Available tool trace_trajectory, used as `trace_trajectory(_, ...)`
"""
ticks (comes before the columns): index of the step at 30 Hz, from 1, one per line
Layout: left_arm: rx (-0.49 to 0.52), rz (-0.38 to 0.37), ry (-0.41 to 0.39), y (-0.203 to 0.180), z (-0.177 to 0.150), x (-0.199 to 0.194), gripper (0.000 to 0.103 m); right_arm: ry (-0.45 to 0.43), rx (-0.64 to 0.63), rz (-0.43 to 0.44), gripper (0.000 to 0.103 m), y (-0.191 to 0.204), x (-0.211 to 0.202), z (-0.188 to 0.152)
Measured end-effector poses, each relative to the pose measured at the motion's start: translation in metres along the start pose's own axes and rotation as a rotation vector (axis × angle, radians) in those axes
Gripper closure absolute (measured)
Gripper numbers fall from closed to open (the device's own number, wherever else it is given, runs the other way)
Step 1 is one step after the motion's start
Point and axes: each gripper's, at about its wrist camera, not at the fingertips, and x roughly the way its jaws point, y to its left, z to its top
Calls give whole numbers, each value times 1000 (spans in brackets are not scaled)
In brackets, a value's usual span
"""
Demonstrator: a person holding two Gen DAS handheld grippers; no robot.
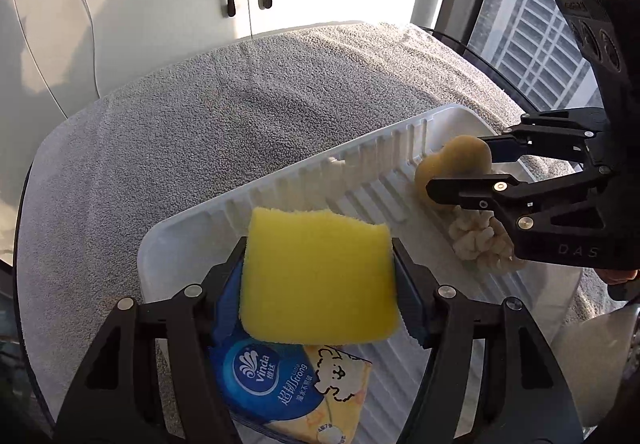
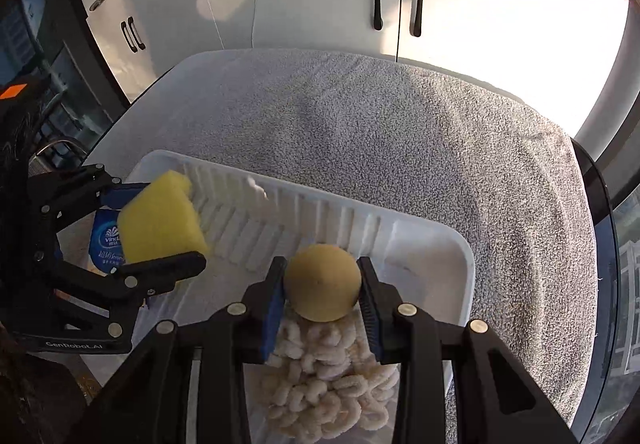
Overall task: Organize soft objects
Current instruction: 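Carry both sponges over the white tray with both tools, then open both tools to drop the sponges into the tray, then move both open tools back toward the remaining objects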
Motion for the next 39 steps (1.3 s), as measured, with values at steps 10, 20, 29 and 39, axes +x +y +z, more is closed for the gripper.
trace_trajectory(10, 46, -14, 34, -10, -4, 2, 39, -43, 1, -9, 39, -3, -18, -8)
trace_trajectory(20, 91, -29, 78, -19, -4, 0, 18, -81, -1, 4, 28, -7, -43, -23)
trace_trajectory(29, 68, 93, -57, -13, -3, -31, 16, -123, 5, -26, 28, -11, -66, -32)
trace_trajectory(39, -195, 285, -145, 52, -20, -72, 16, -159, 113, -72, 28, -41, -95, -55)
